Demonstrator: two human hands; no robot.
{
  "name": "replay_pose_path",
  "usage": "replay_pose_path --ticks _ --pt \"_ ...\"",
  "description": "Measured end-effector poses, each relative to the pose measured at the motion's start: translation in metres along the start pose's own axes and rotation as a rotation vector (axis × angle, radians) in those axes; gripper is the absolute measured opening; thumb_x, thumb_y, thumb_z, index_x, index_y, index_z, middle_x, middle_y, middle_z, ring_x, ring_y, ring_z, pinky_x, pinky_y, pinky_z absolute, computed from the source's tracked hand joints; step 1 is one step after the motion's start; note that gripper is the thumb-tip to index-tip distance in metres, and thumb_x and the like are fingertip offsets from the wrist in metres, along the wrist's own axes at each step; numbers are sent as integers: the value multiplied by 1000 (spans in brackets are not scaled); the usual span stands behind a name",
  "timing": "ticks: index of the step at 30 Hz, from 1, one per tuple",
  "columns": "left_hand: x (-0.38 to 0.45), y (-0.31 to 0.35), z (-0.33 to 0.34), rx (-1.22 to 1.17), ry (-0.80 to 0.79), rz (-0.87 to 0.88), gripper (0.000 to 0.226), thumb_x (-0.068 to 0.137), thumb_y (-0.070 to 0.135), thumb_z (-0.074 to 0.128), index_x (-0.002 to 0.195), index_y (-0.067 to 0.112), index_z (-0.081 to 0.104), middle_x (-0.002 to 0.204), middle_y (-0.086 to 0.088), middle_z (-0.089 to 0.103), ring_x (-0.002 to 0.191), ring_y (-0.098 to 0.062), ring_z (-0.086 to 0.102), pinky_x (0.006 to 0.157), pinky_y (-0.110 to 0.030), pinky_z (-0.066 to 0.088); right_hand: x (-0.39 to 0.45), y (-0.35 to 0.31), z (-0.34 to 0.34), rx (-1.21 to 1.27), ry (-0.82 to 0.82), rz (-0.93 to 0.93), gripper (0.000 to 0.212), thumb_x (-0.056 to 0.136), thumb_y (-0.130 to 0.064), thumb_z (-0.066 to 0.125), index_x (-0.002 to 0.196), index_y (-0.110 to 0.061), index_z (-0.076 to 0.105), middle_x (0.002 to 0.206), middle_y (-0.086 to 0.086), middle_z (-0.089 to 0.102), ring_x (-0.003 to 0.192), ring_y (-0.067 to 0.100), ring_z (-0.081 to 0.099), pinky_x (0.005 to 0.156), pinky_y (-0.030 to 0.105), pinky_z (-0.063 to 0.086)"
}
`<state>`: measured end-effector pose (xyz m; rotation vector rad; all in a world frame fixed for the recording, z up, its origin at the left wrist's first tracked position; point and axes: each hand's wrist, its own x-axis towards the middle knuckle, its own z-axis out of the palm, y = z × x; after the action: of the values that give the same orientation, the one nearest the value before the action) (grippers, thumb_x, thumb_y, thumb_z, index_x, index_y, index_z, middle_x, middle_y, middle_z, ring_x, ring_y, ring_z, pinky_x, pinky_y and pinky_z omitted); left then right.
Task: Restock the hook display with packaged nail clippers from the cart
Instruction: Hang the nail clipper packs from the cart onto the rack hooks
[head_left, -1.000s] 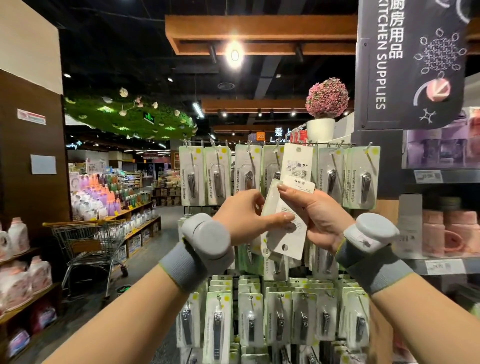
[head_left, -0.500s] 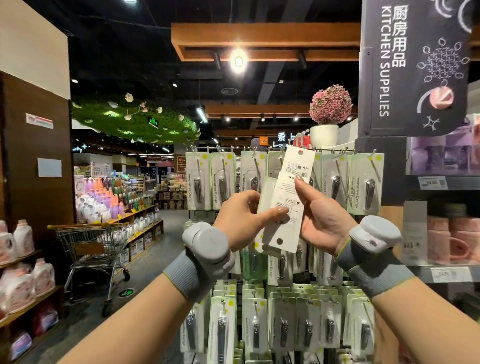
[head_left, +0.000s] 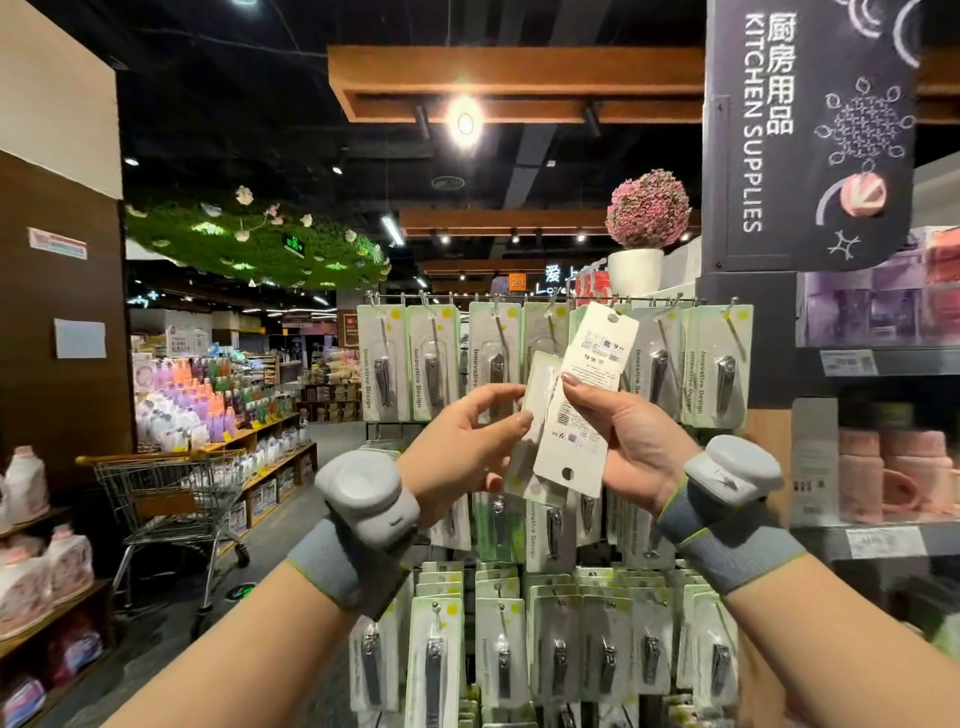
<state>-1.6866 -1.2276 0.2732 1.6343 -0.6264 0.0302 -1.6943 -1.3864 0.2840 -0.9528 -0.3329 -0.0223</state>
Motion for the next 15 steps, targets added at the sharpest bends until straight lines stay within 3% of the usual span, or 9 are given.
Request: replay_pose_path --ticks 4,7,10,15 --pt "-1 -2 -1 48 -22 -4 15 93 6 53 106 5 61 87 -10 67 63 -15 63 54 -25 52 2 0 1 -17 22 -24 14 92 0 49 88 -3 62 85 18 69 69 26 68 69 47 54" --pt "0 -1 -2 100 23 32 13 94 7 51 94 3 64 83 -8 67 61 -14 63 52 -26 54 5 -2 0 -53 35 -59 13 90 3 50 89 -1 62 81 14 70 68 21 69 69 42 56" --pt "-1 -1 -2 89 75 41 15 96 7 49 97 -3 60 84 -13 64 61 -18 63 54 -36 58 4 -6 -2 -97 4 -62 13 90 5 49 94 1 61 79 13 71 65 19 70 66 37 58" --pt "-6 4 -5 -44 110 -10 14 99 12 43 97 2 51 89 -17 66 57 -27 68 46 -34 57 1 -9 -6 -106 0 -32 15 90 7 47 98 4 59 78 16 71 64 24 70 62 42 59"
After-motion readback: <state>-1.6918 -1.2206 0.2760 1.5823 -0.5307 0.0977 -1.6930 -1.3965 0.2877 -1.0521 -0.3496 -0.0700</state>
